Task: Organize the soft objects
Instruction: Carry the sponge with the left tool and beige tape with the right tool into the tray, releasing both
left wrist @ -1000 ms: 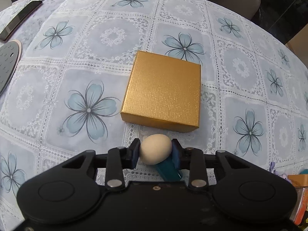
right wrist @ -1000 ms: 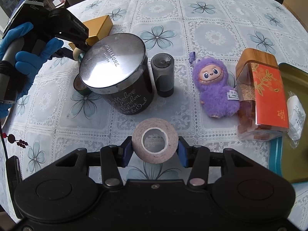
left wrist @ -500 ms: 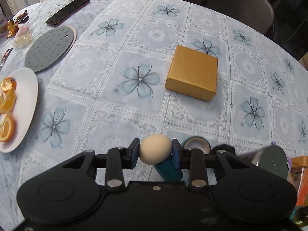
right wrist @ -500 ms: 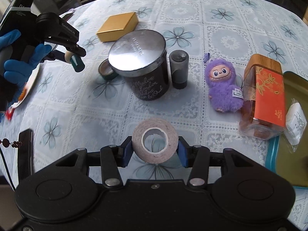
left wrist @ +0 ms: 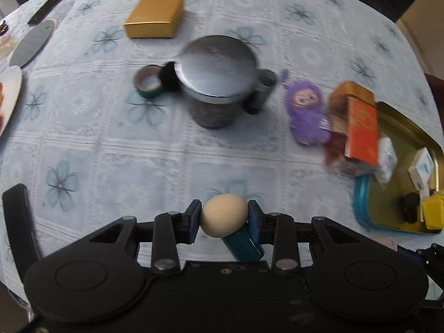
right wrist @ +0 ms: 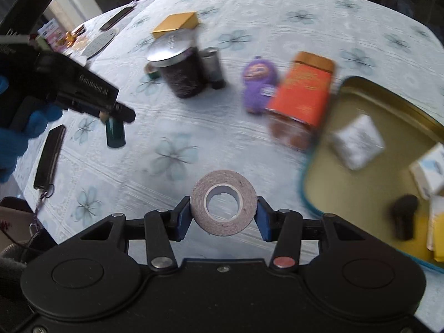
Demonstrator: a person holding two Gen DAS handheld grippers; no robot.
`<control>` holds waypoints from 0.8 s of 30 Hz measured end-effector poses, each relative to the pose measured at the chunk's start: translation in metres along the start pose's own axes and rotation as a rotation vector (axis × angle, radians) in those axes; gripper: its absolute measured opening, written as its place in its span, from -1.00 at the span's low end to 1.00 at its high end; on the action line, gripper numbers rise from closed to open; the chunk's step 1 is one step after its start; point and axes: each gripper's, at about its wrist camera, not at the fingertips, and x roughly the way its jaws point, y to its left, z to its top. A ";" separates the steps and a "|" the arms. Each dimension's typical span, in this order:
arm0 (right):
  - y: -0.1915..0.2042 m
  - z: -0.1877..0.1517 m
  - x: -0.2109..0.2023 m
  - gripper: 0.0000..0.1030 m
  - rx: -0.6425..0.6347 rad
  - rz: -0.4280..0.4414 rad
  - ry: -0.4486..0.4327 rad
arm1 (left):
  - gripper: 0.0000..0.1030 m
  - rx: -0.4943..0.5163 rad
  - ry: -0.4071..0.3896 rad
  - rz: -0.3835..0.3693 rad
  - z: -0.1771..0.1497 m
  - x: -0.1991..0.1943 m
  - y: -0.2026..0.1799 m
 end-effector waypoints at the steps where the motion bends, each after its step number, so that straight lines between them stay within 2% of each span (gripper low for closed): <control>1: -0.014 -0.004 -0.009 -0.06 0.024 -0.013 -0.014 | -0.37 0.019 0.001 -0.020 -0.002 0.000 -0.016; 9: -0.105 -0.018 -0.064 -0.06 0.201 -0.132 -0.148 | -0.37 0.188 -0.051 -0.115 0.009 0.000 -0.164; 12: -0.133 -0.016 -0.078 -0.06 0.255 -0.163 -0.193 | -0.37 0.222 -0.073 -0.127 0.015 -0.001 -0.201; 16: -0.164 -0.013 -0.092 -0.06 0.328 -0.185 -0.240 | -0.36 0.242 -0.088 -0.106 0.019 0.000 -0.231; 17: -0.170 -0.012 -0.094 -0.06 0.343 -0.184 -0.249 | -0.30 0.241 -0.094 -0.096 0.019 0.000 -0.234; 20: -0.188 -0.010 -0.096 -0.06 0.385 -0.171 -0.265 | 0.14 0.230 -0.104 -0.061 0.018 0.003 -0.240; 24: -0.202 -0.004 -0.093 -0.06 0.412 -0.142 -0.264 | 0.26 0.183 -0.095 -0.037 0.016 0.002 -0.232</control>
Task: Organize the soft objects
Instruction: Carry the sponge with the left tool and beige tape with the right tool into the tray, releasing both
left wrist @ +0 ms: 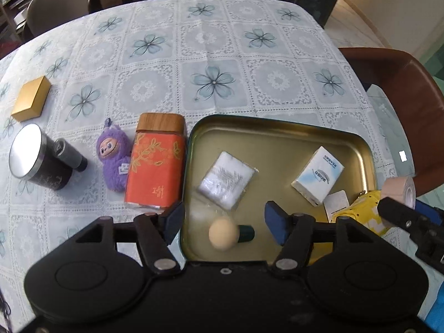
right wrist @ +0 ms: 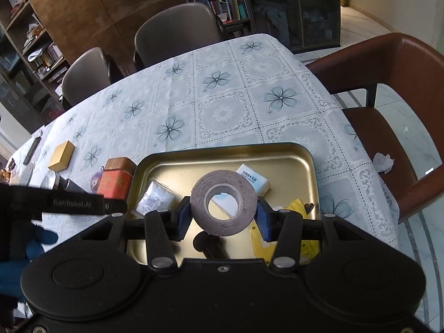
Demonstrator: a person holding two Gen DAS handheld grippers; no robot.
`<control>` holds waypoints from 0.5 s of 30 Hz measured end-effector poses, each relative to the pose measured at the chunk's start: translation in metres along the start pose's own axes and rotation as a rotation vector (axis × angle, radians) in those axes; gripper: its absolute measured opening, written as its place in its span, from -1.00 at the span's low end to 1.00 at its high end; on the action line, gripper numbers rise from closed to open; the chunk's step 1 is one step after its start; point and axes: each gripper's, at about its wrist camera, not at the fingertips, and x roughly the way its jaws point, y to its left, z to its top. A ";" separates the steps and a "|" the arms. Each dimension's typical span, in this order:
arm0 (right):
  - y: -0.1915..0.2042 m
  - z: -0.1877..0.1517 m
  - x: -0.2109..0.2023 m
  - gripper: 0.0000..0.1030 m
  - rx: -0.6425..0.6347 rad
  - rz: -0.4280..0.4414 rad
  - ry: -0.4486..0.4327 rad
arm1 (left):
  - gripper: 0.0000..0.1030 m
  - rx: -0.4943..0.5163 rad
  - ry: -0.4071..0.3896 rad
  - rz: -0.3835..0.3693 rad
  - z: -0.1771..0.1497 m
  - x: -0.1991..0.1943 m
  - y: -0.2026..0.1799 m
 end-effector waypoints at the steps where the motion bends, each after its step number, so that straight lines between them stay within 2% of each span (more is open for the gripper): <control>1: -0.001 0.002 0.002 -0.06 0.000 0.004 0.001 | 0.30 -0.012 0.004 0.009 -0.001 0.000 0.002; 6: 0.004 0.010 0.009 0.02 0.001 0.035 -0.013 | 0.41 -0.042 0.003 0.069 -0.011 -0.002 0.010; 15: 0.011 0.019 0.024 0.02 -0.002 0.047 0.017 | 0.50 -0.093 0.041 0.106 -0.027 0.004 0.018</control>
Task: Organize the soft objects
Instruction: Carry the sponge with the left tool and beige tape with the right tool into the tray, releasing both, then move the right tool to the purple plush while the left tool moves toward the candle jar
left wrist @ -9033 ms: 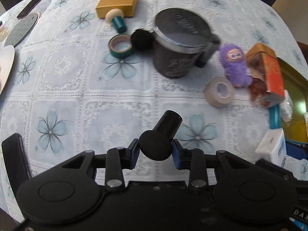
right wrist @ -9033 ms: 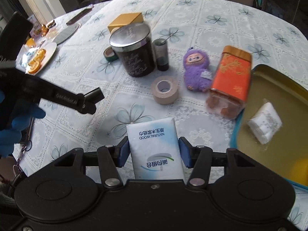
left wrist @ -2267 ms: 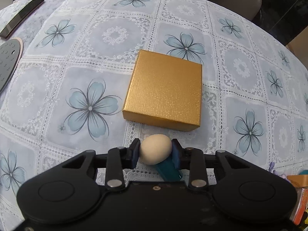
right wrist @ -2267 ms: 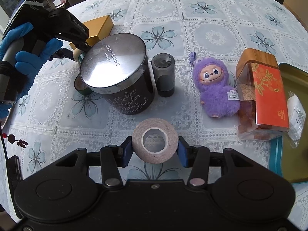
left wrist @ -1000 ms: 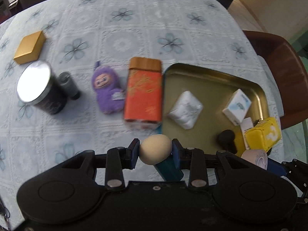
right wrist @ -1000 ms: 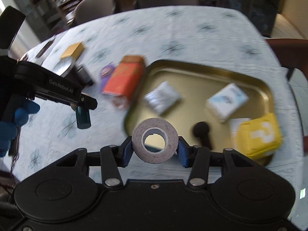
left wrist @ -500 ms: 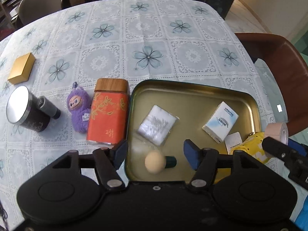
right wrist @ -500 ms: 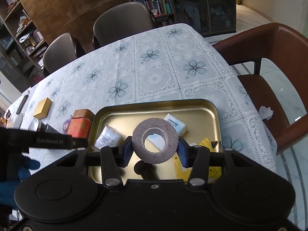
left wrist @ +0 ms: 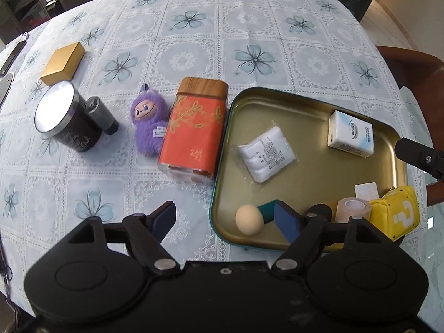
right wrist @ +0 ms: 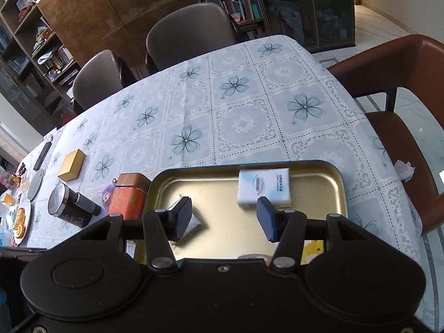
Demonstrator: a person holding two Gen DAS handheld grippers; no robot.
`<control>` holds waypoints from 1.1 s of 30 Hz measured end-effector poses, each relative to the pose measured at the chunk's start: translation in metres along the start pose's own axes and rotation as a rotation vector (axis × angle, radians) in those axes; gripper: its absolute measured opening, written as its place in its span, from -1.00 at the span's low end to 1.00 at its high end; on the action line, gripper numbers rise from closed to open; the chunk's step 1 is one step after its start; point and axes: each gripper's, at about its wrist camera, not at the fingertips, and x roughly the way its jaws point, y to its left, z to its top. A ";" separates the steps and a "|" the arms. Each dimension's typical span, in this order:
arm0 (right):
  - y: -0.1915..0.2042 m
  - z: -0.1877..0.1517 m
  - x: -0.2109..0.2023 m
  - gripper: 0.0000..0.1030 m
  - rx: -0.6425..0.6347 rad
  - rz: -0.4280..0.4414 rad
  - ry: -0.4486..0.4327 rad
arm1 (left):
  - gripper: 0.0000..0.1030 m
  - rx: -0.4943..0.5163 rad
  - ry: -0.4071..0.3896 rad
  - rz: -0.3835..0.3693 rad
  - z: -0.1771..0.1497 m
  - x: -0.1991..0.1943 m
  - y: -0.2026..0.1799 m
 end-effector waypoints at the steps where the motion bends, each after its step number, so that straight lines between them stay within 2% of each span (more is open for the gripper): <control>1: -0.001 0.000 0.002 0.02 0.003 -0.009 0.012 | 0.51 -0.002 0.004 0.000 -0.001 0.001 0.000; 7: -0.010 -0.009 0.004 0.02 0.018 -0.042 0.048 | 0.56 0.009 0.030 -0.005 -0.003 0.008 -0.008; 16: -0.017 -0.018 0.000 0.02 0.036 -0.065 0.052 | 0.62 0.075 0.046 -0.005 -0.005 0.010 -0.023; 20: -0.018 -0.021 0.001 0.02 0.050 -0.076 0.062 | 0.63 0.083 0.077 0.004 -0.007 0.014 -0.022; 27: -0.009 -0.030 0.007 0.02 0.059 -0.084 0.090 | 0.63 0.065 0.131 0.023 -0.017 0.021 -0.005; 33: 0.020 -0.034 0.021 0.02 0.019 -0.094 0.130 | 0.63 0.005 0.167 0.008 -0.025 0.028 0.033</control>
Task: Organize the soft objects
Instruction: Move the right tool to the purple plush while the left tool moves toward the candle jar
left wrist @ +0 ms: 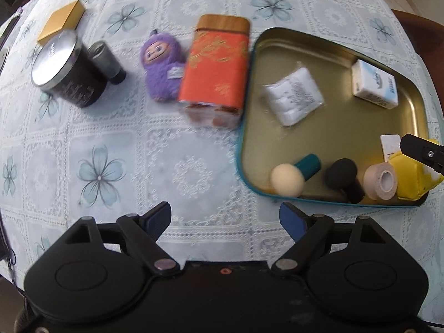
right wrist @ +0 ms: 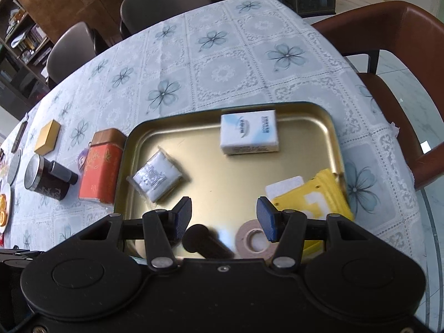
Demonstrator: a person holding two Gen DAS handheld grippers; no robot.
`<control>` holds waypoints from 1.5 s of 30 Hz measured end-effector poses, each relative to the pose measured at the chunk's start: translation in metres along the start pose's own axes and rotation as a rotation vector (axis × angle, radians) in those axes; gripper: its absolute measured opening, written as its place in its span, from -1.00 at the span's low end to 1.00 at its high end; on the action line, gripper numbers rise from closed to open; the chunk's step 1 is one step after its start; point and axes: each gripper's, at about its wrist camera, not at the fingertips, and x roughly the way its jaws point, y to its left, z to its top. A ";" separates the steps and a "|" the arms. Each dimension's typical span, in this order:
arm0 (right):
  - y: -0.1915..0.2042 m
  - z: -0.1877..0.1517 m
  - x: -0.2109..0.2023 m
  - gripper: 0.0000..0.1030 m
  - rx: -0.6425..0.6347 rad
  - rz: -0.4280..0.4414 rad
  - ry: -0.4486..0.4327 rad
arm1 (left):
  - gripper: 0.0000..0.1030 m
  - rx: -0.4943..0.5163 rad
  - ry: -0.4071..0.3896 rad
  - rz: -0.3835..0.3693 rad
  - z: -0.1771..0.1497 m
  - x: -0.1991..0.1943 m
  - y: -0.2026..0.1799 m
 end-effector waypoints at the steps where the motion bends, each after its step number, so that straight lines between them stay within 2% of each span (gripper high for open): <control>1: 0.007 0.000 0.000 0.02 -0.009 0.001 -0.002 | 0.63 -0.011 0.004 -0.002 -0.001 0.001 0.008; 11: 0.102 -0.009 0.015 0.02 -0.105 0.023 0.009 | 0.63 -0.113 0.036 -0.014 -0.007 0.017 0.115; 16: 0.159 -0.009 0.031 0.02 -0.146 0.069 0.019 | 0.63 -0.162 0.029 0.023 -0.008 0.021 0.175; 22: 0.218 0.016 0.060 0.02 -0.142 0.113 -0.019 | 0.63 -0.206 0.009 0.074 -0.012 0.023 0.242; 27: 0.255 0.044 0.101 0.02 -0.137 0.102 -0.020 | 0.64 -0.244 0.025 0.079 -0.020 0.030 0.288; 31: 0.274 0.058 0.130 0.02 -0.186 0.044 -0.023 | 0.64 -0.271 0.036 0.078 -0.027 0.035 0.313; 35: 0.286 0.058 0.149 0.02 -0.232 0.020 0.026 | 0.64 -0.299 0.042 0.068 -0.031 0.038 0.334; 40: 0.282 0.036 0.145 0.01 -0.266 -0.005 0.068 | 0.64 -0.318 0.039 0.055 -0.030 0.041 0.348; 45: 0.272 0.001 0.126 0.01 -0.276 -0.012 0.105 | 0.64 -0.306 0.038 0.041 -0.025 0.044 0.347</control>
